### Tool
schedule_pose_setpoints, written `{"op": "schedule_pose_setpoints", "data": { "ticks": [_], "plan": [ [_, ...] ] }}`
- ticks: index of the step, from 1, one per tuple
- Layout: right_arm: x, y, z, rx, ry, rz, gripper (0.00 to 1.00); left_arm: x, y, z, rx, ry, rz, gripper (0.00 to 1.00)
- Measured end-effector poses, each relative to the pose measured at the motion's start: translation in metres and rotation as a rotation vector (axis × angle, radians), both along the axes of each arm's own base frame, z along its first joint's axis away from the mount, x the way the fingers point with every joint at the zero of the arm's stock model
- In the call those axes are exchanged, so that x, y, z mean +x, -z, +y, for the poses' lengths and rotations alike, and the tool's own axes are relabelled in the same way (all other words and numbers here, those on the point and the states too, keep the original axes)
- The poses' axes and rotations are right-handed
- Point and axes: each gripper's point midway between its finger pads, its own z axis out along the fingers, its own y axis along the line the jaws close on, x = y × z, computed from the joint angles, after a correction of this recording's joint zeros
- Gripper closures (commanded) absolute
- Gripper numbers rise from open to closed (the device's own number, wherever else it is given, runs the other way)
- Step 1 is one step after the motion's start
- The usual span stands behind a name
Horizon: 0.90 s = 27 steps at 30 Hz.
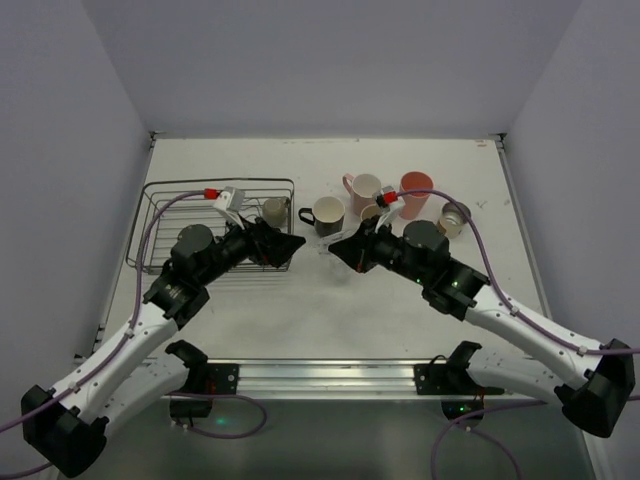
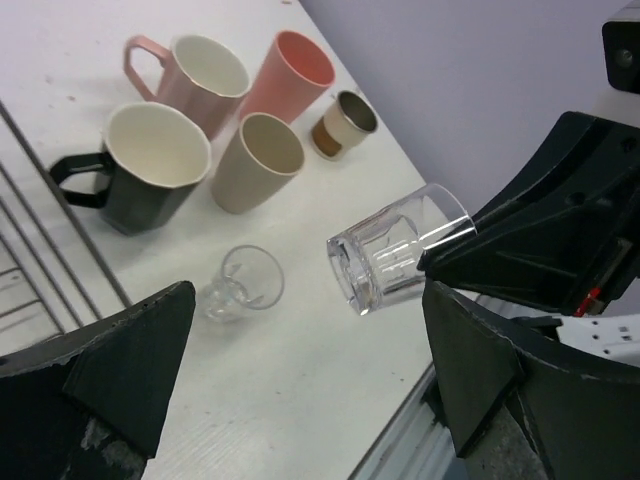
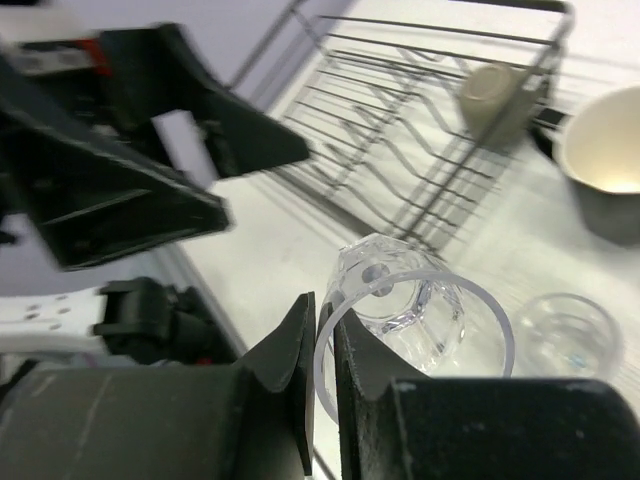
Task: Unload the cups from the dish rack
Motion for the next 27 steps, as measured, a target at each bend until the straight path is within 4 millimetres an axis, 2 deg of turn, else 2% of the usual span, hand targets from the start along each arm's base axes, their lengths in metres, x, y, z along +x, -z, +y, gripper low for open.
{"op": "schedule_pose_setpoints", "data": {
  "ticks": [5,8,10,13,18,21,25,27],
  "plan": [
    [0.029,0.020,-0.029,-0.242,0.160,0.039,1.00,0.004,-0.011,0.025,0.117,-0.104,-0.068,0.00],
    [0.045,0.051,-0.060,-0.366,0.249,0.109,1.00,0.005,-0.005,0.040,0.186,-0.158,-0.075,0.00],
    [0.056,0.079,-0.085,-0.445,0.318,0.179,1.00,0.004,0.004,0.050,0.235,-0.193,-0.063,0.00],
    [0.060,0.117,-0.106,-0.551,0.359,0.271,0.98,0.006,0.013,0.061,0.286,-0.238,-0.049,0.00],
    [0.057,0.172,-0.106,-0.688,0.320,0.384,0.95,0.012,0.029,0.066,0.338,-0.265,-0.006,0.00],
    [0.054,0.194,-0.105,-0.744,0.302,0.428,0.93,0.015,0.042,0.065,0.364,-0.267,0.026,0.00],
    [0.049,0.210,-0.100,-0.789,0.274,0.445,0.82,0.020,0.058,0.068,0.401,-0.290,0.064,0.00],
    [0.047,0.210,-0.096,-0.800,0.266,0.433,0.72,0.025,0.065,0.070,0.423,-0.309,0.081,0.01]
  ]
}}
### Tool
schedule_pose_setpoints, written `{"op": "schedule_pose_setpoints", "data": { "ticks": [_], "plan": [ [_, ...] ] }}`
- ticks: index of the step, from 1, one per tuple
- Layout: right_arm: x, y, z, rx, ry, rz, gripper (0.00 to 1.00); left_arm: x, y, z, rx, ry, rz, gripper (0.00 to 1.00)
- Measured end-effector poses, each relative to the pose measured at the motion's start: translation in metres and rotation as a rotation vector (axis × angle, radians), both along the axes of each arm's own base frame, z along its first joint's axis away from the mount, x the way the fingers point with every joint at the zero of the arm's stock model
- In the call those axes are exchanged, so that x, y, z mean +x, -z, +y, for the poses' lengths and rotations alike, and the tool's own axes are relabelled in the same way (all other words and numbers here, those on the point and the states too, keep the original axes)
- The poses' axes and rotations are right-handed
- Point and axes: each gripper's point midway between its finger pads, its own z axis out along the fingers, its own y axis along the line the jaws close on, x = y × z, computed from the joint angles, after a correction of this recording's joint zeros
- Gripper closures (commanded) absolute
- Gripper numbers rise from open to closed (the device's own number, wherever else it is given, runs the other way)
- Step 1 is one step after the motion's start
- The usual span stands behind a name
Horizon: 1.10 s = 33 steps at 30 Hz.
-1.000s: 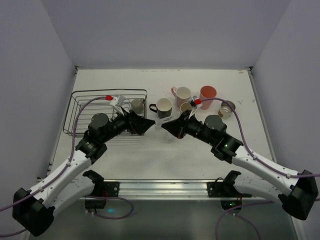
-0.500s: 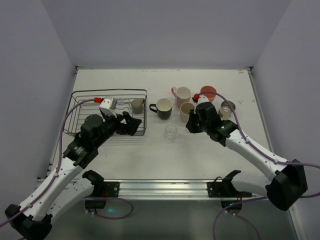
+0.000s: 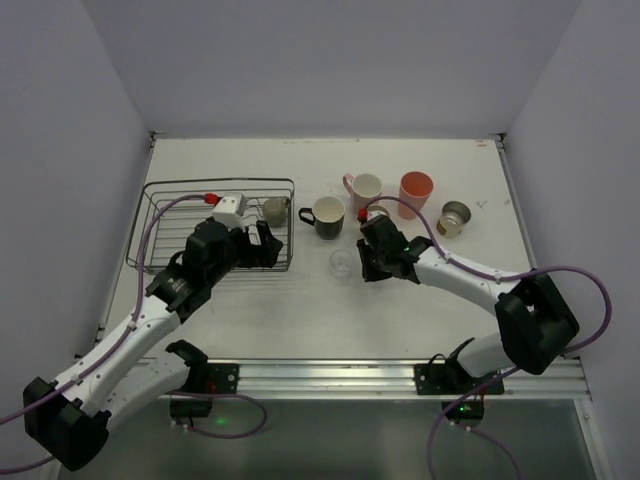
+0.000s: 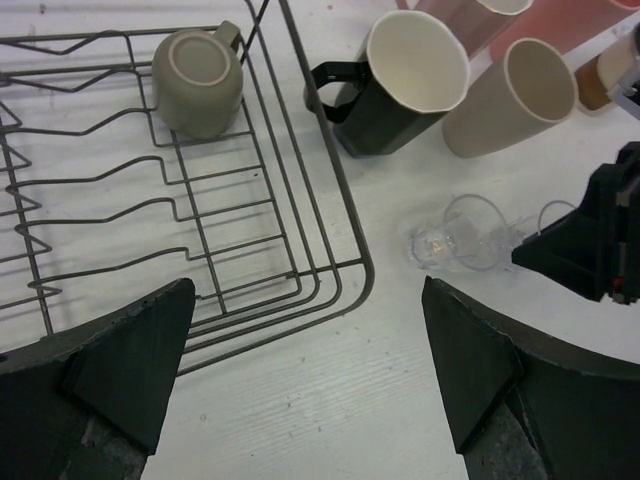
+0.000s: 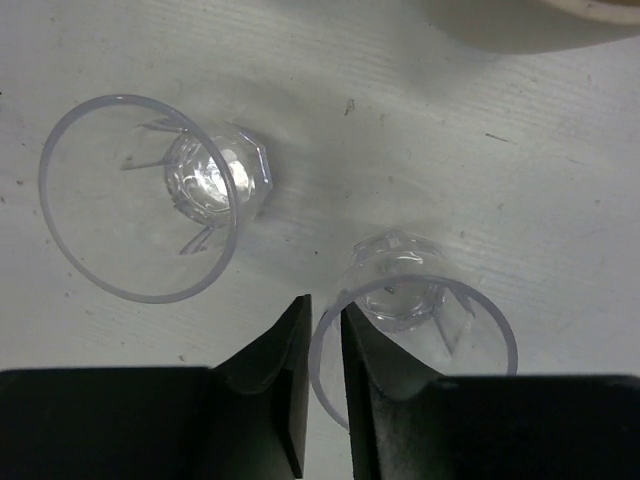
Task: Unload the cups from the dish rack
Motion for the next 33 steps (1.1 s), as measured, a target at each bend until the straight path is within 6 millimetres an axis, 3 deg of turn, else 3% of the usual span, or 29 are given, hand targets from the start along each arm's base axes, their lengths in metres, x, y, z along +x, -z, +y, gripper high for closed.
{"op": "schedule_pose_setpoints", "data": {
  "ticks": [3,8,13,19,26,29,33],
  "plan": [
    [-0.001,0.002,0.004,-0.007,-0.015,-0.002,0.60,0.009,0.013,0.002,0.034,-0.037,0.035,0.04],
    [0.000,-0.003,0.006,0.003,-0.023,-0.017,0.49,0.028,0.031,0.001,0.086,-0.083,0.077,0.17],
    [0.004,-0.034,0.010,0.072,-0.029,-0.097,0.46,0.059,0.036,0.001,0.157,-0.148,0.078,0.30],
    [0.003,-0.074,0.013,0.172,-0.045,-0.206,0.46,0.102,0.019,-0.010,0.193,-0.133,0.008,0.32],
    [-0.005,-0.081,0.010,0.208,-0.059,-0.234,0.46,0.149,0.029,0.005,0.176,-0.063,-0.014,0.30],
    [-0.008,-0.086,0.011,0.236,-0.067,-0.253,0.47,0.163,0.033,-0.005,0.212,0.017,-0.011,0.29],
    [-0.015,-0.093,0.006,0.267,-0.072,-0.286,0.47,0.167,0.030,-0.016,0.267,0.128,-0.028,0.28]
  ]
}}
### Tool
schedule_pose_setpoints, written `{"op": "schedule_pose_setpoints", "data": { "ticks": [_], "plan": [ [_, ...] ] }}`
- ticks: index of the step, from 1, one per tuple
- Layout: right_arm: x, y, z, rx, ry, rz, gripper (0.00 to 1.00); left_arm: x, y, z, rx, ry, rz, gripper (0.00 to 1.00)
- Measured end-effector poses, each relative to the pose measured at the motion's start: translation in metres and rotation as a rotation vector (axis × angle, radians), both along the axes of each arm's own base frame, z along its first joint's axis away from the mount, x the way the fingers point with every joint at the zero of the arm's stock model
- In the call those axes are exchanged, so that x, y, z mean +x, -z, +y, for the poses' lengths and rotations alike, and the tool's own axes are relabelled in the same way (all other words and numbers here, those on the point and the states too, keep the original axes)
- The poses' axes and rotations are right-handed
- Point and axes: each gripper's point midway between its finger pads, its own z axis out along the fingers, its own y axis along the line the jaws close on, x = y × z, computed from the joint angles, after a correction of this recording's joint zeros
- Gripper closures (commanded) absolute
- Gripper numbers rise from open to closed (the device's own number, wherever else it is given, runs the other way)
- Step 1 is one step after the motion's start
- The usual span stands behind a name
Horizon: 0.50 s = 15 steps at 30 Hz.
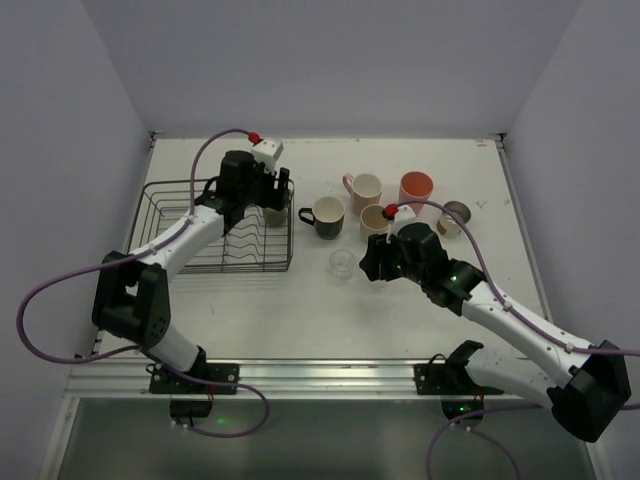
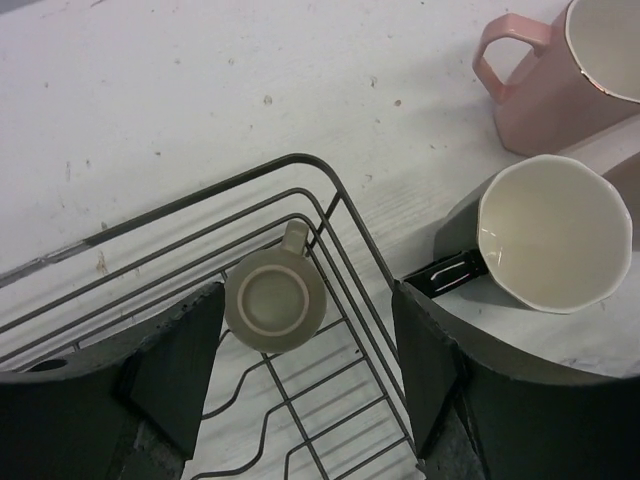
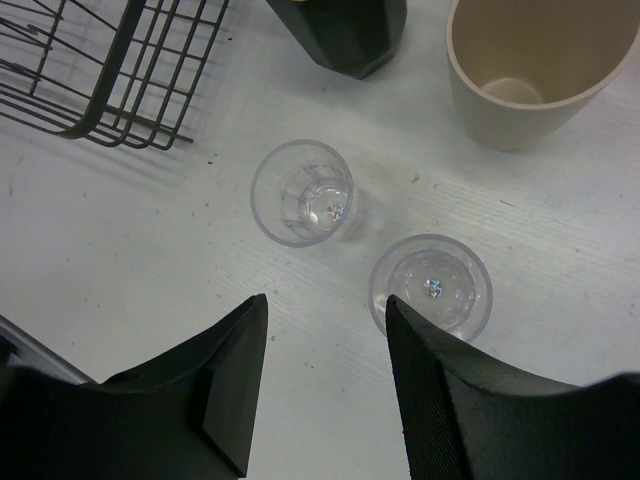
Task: Unload the cups from the dish rack
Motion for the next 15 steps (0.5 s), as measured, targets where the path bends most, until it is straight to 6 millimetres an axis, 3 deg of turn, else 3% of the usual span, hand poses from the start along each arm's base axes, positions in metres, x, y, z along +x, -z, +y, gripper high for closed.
{"op": "schedule_pose_setpoints", "data": {
  "ticks": [5,15],
  "plan": [
    [-0.005,-0.017,-0.003,0.046,-0.001,-0.052,0.47,0.005,0.004,-0.001,0.088,0.074,0.011,0.28],
    [-0.005,-0.027,0.000,0.083,-0.013,-0.083,0.47,-0.002,0.057,0.008,0.201,0.162,0.136,0.26]
  ]
}}
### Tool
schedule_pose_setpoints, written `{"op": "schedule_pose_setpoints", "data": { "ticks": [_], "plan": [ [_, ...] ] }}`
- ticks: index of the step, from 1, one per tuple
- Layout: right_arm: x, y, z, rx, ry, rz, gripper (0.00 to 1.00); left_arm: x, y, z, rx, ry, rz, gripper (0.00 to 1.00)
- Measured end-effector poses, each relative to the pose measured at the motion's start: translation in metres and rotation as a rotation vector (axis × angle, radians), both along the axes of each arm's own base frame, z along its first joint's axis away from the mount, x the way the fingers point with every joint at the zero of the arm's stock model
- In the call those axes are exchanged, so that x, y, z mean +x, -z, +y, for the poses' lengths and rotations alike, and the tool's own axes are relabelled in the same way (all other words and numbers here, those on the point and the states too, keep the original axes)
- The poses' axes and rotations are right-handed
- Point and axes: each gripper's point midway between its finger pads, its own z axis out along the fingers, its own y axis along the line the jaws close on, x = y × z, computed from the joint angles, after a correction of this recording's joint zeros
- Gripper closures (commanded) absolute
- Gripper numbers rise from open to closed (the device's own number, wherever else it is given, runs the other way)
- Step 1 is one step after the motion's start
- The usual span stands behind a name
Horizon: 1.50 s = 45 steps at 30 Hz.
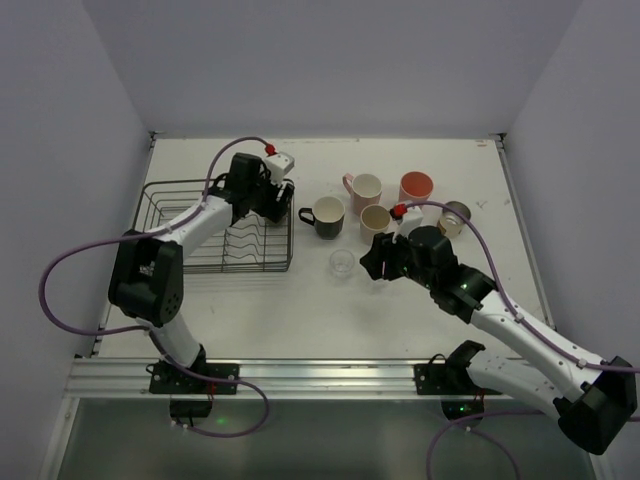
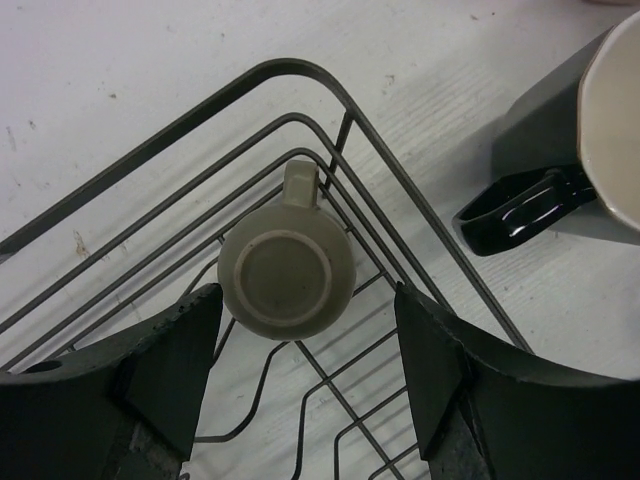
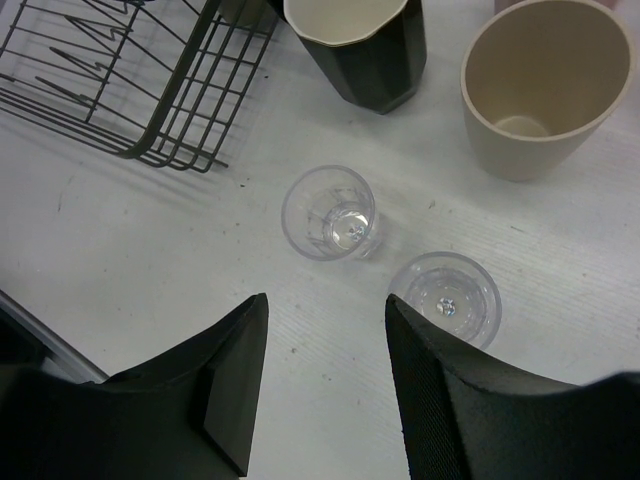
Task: Unload the cups from the dish rack
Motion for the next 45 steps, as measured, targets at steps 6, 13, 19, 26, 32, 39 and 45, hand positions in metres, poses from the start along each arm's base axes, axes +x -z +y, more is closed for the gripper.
{"op": "schedule_pose_setpoints", "data": {
  "ticks": [6,13,19,26,32,39,45],
  "plan": [
    [-0.001,0.004,0.000,-0.003,-0.003,0.006,0.47,0.001,0.021,0.008,0.013,0.002,0.048,0.26],
    [-0.001,0.003,0.001,0.003,-0.007,0.002,0.47,0.008,0.031,0.008,0.024,0.002,0.059,0.32],
    [-0.001,0.003,0.002,0.005,-0.010,0.003,0.47,0.010,0.030,0.010,0.034,-0.010,0.054,0.62],
    [-0.006,-0.008,0.006,0.046,-0.040,-0.012,0.46,0.004,0.001,0.011,-0.002,-0.039,0.022,0.77],
    [-0.017,-0.055,0.025,0.233,-0.121,-0.088,0.43,-0.008,-0.068,0.009,-0.123,-0.086,-0.102,0.84],
    [-0.021,-0.088,0.049,0.398,-0.203,-0.122,0.32,-0.044,-0.099,0.000,-0.308,-0.106,-0.114,0.87],
    [-0.026,-0.091,0.067,0.526,-0.266,-0.104,0.32,-0.117,-0.129,-0.035,-0.691,0.024,-0.120,0.87]
  ]
}}
